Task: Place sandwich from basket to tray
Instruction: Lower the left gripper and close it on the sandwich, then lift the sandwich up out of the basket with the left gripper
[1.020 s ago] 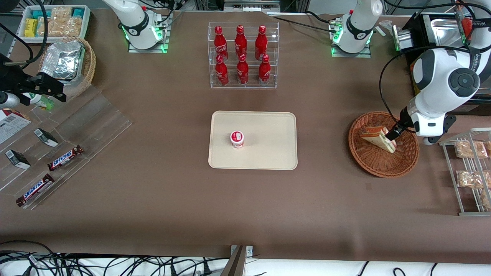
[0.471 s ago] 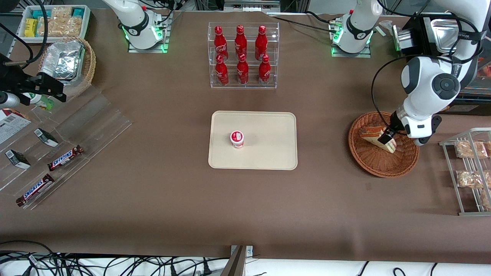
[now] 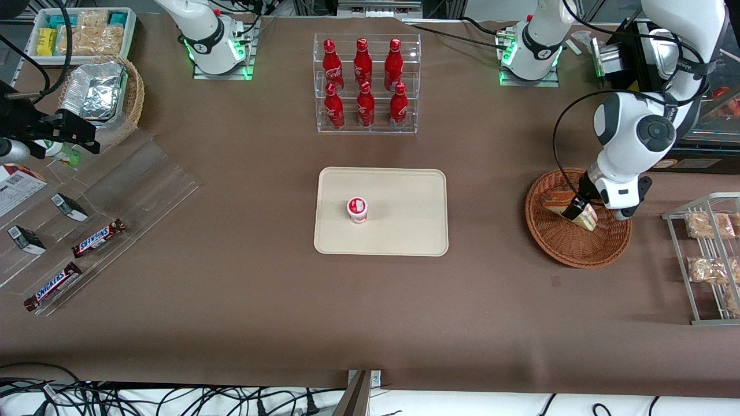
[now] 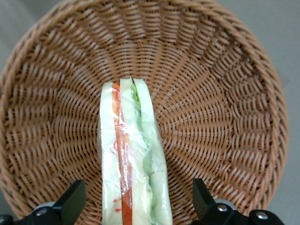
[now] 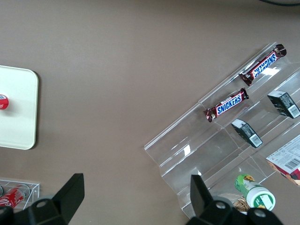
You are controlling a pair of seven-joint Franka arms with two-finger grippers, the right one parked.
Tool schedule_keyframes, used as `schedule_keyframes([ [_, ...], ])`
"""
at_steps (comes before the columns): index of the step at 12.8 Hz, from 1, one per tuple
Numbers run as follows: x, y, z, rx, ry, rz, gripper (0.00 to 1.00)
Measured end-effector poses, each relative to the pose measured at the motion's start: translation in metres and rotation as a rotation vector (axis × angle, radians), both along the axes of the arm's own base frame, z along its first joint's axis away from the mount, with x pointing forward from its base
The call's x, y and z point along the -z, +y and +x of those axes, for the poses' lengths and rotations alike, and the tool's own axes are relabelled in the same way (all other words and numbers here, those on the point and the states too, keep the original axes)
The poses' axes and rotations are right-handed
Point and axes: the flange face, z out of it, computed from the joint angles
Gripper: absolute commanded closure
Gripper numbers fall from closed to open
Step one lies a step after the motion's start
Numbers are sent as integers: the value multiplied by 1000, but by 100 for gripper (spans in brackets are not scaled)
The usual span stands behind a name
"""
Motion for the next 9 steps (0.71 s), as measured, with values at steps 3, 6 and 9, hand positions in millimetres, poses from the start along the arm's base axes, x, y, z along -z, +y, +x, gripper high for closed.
schedule_keyframes([
  [3, 11, 1, -4, -6, 2, -4, 48],
  [6, 11, 3, -3, -10, 0, -5, 91],
  [9, 9, 5, -3, -13, -5, -4, 94],
])
